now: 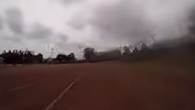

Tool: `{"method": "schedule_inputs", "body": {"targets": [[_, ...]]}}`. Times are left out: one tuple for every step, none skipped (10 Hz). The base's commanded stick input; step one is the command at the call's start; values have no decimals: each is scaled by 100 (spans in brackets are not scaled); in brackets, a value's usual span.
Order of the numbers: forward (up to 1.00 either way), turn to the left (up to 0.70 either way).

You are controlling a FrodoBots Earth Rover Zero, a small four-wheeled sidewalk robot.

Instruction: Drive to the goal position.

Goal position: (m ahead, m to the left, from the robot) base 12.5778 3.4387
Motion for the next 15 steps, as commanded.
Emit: {"method": "schedule_inputs", "body": {"targets": [[85,0],[85,0],[85,0],[85,0],[85,0],[85,0],[85,0],[85,0],[85,0],[85,0],[85,0],[85,0],[85,0],[85,0],[85,0]]}}
